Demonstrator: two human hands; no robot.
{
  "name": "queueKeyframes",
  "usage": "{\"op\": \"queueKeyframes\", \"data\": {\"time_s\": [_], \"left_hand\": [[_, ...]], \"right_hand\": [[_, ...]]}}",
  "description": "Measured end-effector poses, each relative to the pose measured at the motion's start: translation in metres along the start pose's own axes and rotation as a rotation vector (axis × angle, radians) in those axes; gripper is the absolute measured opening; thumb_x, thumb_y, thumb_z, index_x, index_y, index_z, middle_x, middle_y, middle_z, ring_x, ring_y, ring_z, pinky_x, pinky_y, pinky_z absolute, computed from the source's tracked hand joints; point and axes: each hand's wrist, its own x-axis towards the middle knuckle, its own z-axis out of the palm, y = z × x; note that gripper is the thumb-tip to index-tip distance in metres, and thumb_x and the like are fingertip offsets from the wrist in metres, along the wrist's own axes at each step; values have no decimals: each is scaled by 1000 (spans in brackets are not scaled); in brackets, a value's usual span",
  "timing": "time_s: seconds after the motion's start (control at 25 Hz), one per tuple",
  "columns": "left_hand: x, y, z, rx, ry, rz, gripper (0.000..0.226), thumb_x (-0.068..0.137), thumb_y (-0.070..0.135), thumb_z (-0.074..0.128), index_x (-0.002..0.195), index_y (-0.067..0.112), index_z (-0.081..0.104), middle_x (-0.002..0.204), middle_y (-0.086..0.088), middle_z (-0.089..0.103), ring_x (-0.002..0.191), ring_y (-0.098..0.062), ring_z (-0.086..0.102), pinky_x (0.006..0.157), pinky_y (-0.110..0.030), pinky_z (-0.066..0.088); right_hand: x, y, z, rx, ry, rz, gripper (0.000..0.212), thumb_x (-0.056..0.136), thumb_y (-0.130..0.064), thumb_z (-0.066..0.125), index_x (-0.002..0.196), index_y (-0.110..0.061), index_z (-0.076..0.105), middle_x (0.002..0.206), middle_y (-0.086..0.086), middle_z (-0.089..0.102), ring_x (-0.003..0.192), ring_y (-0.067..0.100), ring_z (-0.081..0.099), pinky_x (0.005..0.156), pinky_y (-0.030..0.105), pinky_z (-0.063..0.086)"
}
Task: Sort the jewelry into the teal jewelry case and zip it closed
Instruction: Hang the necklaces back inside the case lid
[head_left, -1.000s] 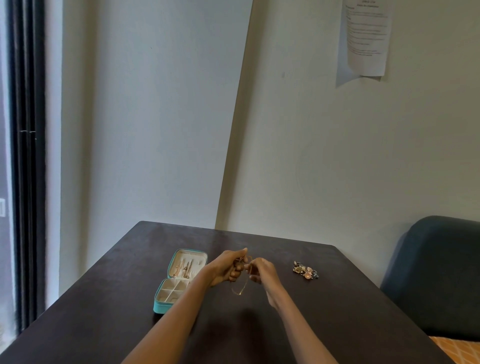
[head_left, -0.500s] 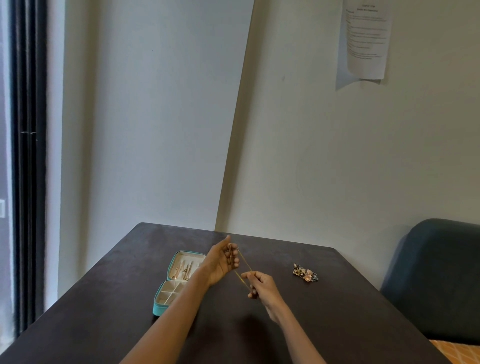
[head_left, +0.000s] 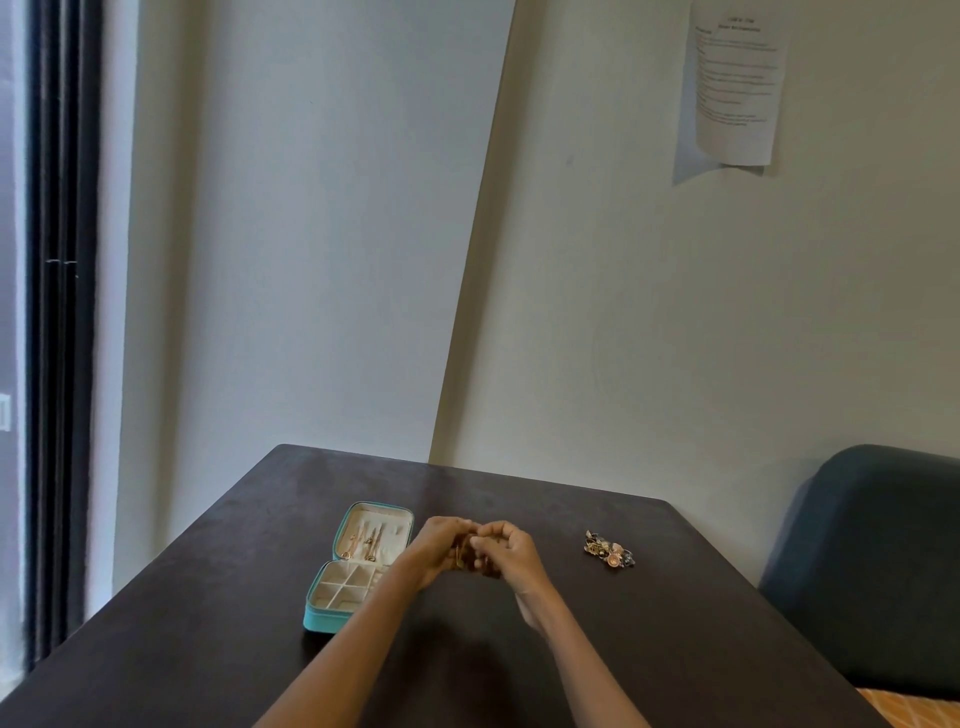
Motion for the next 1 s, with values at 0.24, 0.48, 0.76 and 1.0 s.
{"op": "queueKeyframes", "data": {"time_s": [0.24,0.48,0.76,1.0], "left_hand": [[-8,8,9,141,-165,-176,40,101,36,34,88,8,59,62,-3,58,50,-7,52,47,-15,38],[-6,9,12,228,-165,-197,49,99,46,31,71,11,52,54,1,48,47,-8,42,50,-18,37],[-4,12,6,-118,-266,-200,48,97,43,42,66,11,59,61,-5,57,56,-15,54,65,-27,50],[-5,12,5,-236,-251,-158,20,87,26,61,79,7,63,66,-6,59,63,-15,58,68,-27,54]], "right_hand": [[2,5,-7,217,19,80,12,89,-6,55,101,-10,52,69,2,57,59,10,54,59,23,49],[-1,20,-3,114,61,154,18,93,-15,54,109,-8,51,84,7,59,69,12,57,56,22,47],[-9,29,0,241,-18,140,19,94,-23,53,93,-13,69,81,-1,69,78,9,62,61,22,47],[-2,19,-9,256,41,124,15,88,-21,62,87,-8,70,79,3,67,74,11,61,64,22,49]]}}
